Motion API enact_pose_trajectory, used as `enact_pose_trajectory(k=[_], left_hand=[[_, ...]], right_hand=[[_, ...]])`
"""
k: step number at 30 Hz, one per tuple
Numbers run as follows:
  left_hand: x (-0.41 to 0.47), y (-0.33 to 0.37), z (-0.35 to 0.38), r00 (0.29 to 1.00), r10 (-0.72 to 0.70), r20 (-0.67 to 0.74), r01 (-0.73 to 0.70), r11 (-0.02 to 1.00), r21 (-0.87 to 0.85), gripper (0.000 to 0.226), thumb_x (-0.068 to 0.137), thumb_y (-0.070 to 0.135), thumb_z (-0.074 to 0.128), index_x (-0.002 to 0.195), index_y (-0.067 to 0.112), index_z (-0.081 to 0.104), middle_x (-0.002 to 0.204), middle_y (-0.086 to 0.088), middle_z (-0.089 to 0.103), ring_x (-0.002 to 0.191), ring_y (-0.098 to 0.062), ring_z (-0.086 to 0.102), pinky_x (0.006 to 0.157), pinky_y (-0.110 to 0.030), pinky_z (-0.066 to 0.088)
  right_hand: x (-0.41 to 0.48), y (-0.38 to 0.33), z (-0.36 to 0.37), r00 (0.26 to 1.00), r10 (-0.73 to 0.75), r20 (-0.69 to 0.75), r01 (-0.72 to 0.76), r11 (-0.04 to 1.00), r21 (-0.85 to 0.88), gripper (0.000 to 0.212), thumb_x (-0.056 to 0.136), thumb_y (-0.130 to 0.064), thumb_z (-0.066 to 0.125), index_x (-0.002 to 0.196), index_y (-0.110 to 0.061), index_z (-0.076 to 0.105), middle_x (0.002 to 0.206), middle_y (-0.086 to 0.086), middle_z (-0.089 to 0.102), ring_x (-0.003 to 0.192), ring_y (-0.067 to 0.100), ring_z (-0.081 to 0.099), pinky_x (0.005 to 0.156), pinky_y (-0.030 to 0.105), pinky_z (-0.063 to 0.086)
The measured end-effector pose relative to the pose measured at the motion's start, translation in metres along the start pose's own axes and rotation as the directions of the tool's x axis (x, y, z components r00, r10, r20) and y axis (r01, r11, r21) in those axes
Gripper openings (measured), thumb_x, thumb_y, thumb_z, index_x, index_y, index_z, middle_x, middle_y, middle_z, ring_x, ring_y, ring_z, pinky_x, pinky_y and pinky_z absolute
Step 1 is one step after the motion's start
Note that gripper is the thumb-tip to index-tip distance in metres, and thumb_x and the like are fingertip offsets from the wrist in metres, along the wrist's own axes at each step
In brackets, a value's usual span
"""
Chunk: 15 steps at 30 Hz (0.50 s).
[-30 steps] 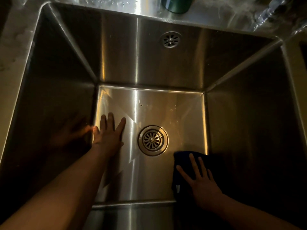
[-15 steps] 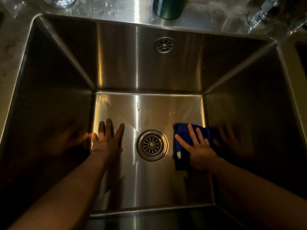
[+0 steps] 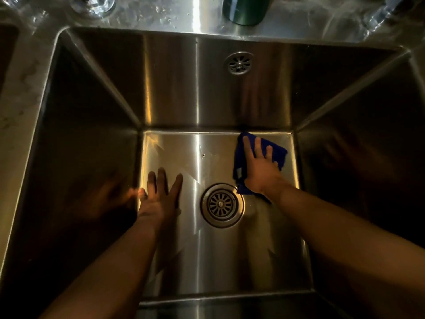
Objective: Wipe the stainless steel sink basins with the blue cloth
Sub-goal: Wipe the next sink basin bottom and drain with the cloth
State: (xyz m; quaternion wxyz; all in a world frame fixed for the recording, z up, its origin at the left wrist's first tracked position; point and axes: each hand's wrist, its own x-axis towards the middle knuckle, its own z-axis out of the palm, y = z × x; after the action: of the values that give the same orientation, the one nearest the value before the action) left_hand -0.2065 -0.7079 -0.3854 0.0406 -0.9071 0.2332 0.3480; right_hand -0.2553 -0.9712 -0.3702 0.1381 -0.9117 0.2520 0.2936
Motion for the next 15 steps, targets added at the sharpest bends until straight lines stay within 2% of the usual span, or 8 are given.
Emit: enact_pose_trajectory(k=[3, 9, 12, 15], left_hand=[[-0.001, -0.001, 0.000, 1.000, 0.007, -0.006, -0.007, 1.000, -0.006, 0.090, 0.090, 0.038, 0.057, 0.149, 0.038, -0.010, 0.156, -0.013, -0.026, 0.142, -0.038, -0.024, 0.114, -0.058, 0.010], [-0.005, -0.002, 0.000, 0.995, 0.001, -0.099, -0.010, 0.996, -0.085, 0.103, 0.086, 0.038, 0.063, 0.150, 0.023, -0.016, 0.157, -0.014, -0.019, 0.145, -0.036, -0.016, 0.117, -0.054, 0.014], [-0.008, -0.002, -0.001, 0.993, -0.005, -0.121, -0.009, 0.993, -0.115, 0.107, 0.086, 0.037, 0.065, 0.149, 0.016, -0.018, 0.155, -0.020, -0.020, 0.144, -0.037, -0.016, 0.117, -0.051, 0.014], [-0.011, -0.001, -0.002, 0.995, -0.006, -0.104, -0.005, 0.994, -0.111, 0.106, 0.087, 0.038, 0.063, 0.149, 0.015, -0.020, 0.154, -0.022, -0.021, 0.144, -0.038, -0.019, 0.118, -0.051, 0.010]], right_hand=[[0.001, -0.043, 0.003, 0.994, -0.108, 0.002, 0.108, 0.993, -0.037, 0.110, 0.082, -0.032, 0.070, 0.152, -0.030, -0.016, 0.160, 0.007, -0.020, 0.144, 0.047, -0.010, 0.108, 0.068, 0.024], [0.000, -0.130, 0.025, 0.941, -0.314, 0.123, 0.324, 0.943, -0.074, 0.102, 0.086, -0.039, 0.066, 0.152, -0.032, -0.012, 0.157, 0.008, -0.028, 0.141, 0.049, -0.020, 0.110, 0.069, 0.012], [0.000, -0.131, 0.032, 0.939, -0.327, 0.106, 0.337, 0.937, -0.094, 0.097, 0.088, -0.037, 0.064, 0.153, -0.032, -0.007, 0.157, 0.007, -0.029, 0.141, 0.047, -0.022, 0.111, 0.069, 0.010], [0.003, -0.117, 0.030, 0.935, -0.340, 0.100, 0.349, 0.933, -0.089, 0.088, 0.090, -0.028, 0.063, 0.154, -0.034, 0.002, 0.159, 0.004, -0.025, 0.144, 0.041, -0.018, 0.113, 0.066, 0.014]])
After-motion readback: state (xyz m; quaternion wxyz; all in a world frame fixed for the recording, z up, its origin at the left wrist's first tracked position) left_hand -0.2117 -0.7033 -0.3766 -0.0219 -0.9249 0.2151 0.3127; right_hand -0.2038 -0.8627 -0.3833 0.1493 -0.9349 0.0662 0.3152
